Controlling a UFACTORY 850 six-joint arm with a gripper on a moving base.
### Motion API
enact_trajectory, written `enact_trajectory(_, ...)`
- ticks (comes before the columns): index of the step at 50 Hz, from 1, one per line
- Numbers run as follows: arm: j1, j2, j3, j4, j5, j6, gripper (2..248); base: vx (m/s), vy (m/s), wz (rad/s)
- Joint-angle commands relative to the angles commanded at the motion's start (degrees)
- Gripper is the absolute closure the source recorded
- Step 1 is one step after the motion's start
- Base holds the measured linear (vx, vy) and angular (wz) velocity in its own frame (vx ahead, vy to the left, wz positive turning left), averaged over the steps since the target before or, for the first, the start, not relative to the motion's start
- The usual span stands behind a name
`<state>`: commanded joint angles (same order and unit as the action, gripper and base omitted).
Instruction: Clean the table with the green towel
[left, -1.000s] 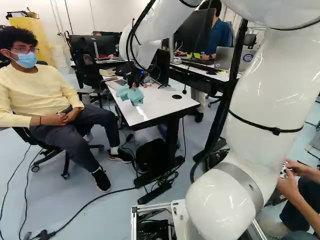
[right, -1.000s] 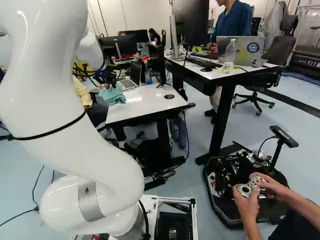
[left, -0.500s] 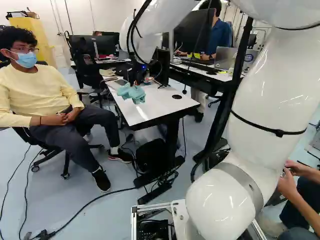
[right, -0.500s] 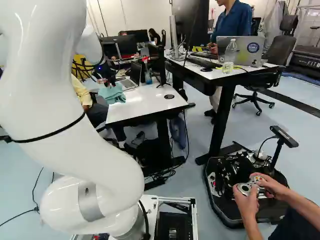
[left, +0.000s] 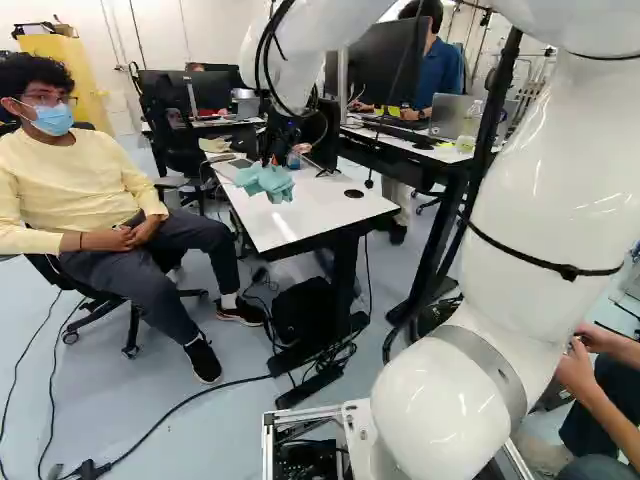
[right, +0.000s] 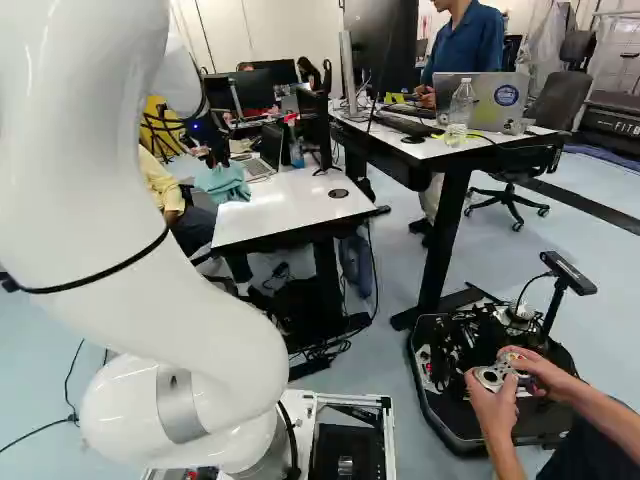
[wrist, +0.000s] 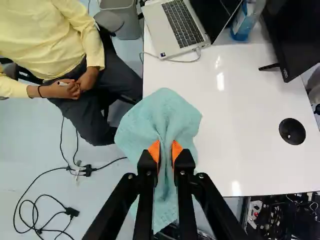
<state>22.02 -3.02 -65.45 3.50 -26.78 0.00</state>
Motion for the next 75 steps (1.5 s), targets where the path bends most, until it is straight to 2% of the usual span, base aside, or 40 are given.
enact_trajectory(43, 0.06, 0.33, 0.22, 0.00, 0.00, 0.00, 199, 0.000, 0.000, 0.000)
enact_trajectory(75, 2.27, 8.56, 8.41, 0.00, 0.00, 0.00, 199, 0.000, 0.000, 0.000)
